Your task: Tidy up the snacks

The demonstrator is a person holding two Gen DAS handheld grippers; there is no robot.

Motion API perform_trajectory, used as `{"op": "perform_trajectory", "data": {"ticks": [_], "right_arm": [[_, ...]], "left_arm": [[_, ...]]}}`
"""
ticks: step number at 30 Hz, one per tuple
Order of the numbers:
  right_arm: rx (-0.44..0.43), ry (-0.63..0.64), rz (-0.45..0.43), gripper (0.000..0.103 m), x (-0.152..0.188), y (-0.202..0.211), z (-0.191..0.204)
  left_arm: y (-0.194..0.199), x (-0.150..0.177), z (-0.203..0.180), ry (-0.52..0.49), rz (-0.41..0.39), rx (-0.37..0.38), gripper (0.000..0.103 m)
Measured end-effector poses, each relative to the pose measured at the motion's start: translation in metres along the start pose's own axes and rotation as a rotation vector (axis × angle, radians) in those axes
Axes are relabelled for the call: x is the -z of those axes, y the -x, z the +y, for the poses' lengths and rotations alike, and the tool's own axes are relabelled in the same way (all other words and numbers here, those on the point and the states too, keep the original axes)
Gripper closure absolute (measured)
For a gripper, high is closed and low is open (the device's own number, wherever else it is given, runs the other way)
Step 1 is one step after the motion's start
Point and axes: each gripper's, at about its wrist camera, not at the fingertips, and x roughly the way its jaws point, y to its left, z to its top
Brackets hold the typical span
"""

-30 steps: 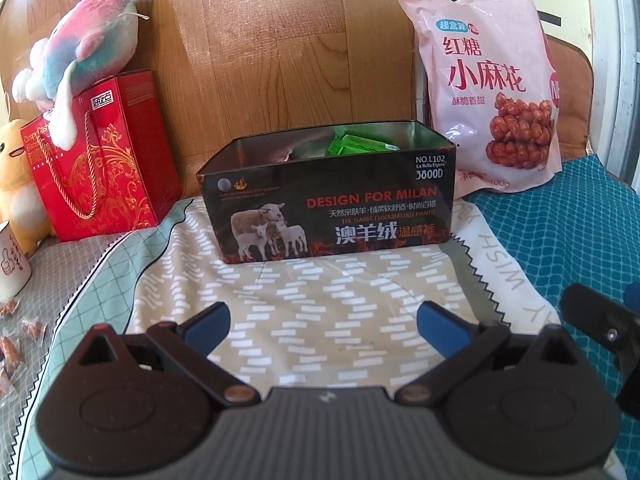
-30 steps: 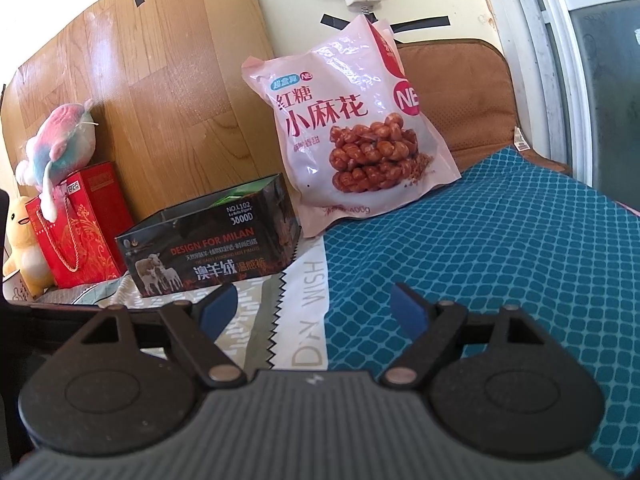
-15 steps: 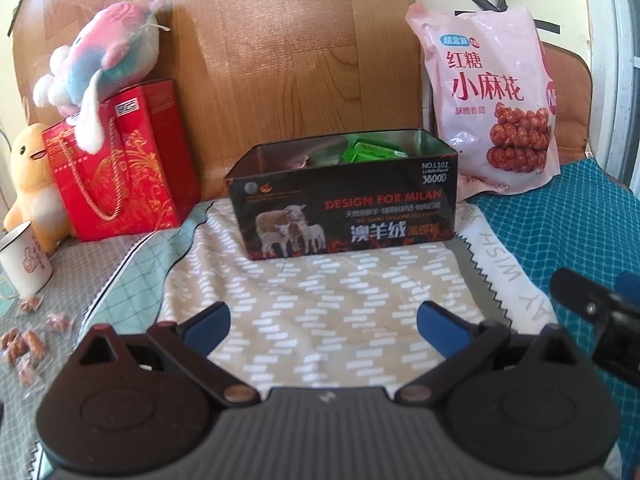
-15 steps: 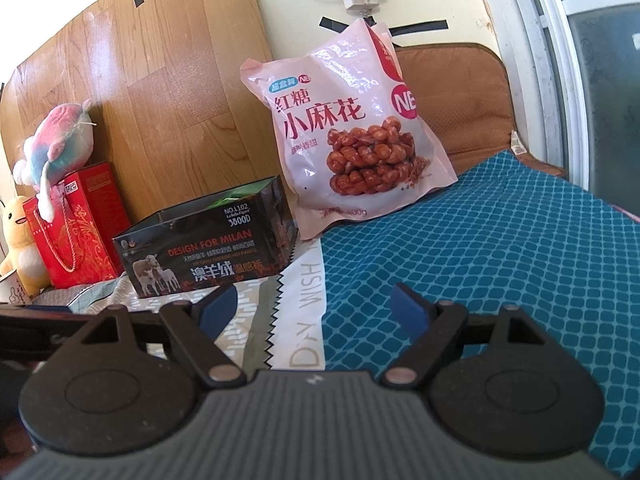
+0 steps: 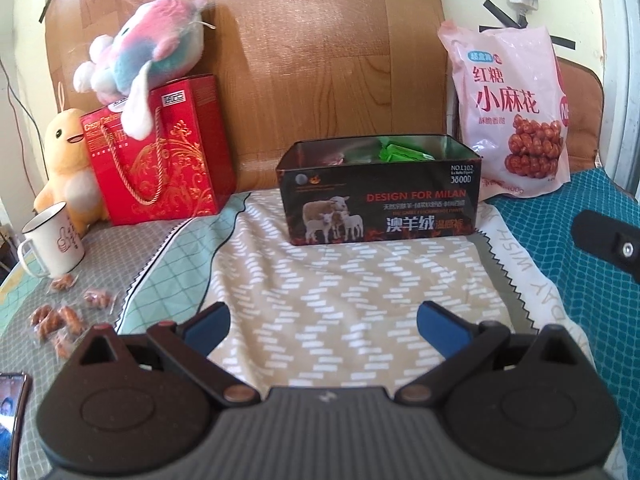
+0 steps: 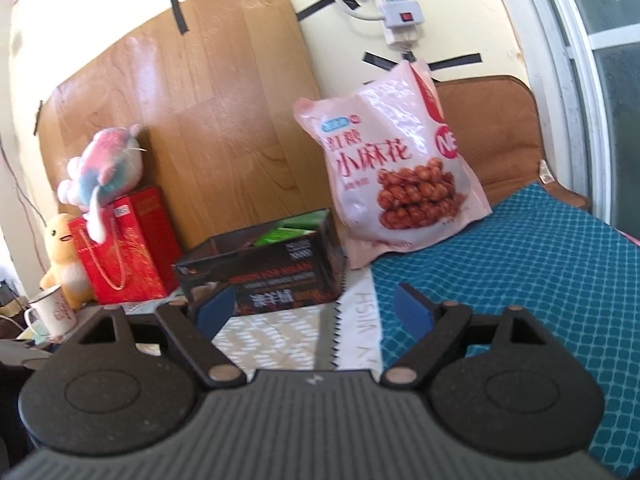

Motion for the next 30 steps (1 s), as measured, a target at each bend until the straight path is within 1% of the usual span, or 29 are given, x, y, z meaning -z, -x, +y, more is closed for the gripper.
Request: {"op": "perform_trajectory", "data": {"ticks": [10,30], "right_arm": [[-0.043,0.01,-0.019,0.014,-0.002,0.011,0.01],[-0.033,0.004,-0.02,0.013,0.0,0.011,0.009]], "left_arm": [[0.008,0.005,0.006,0.007,0.001,-0.001,0.0],[0.003,0.009,0.006,0.015,0.024,0.003,0.0]]}}
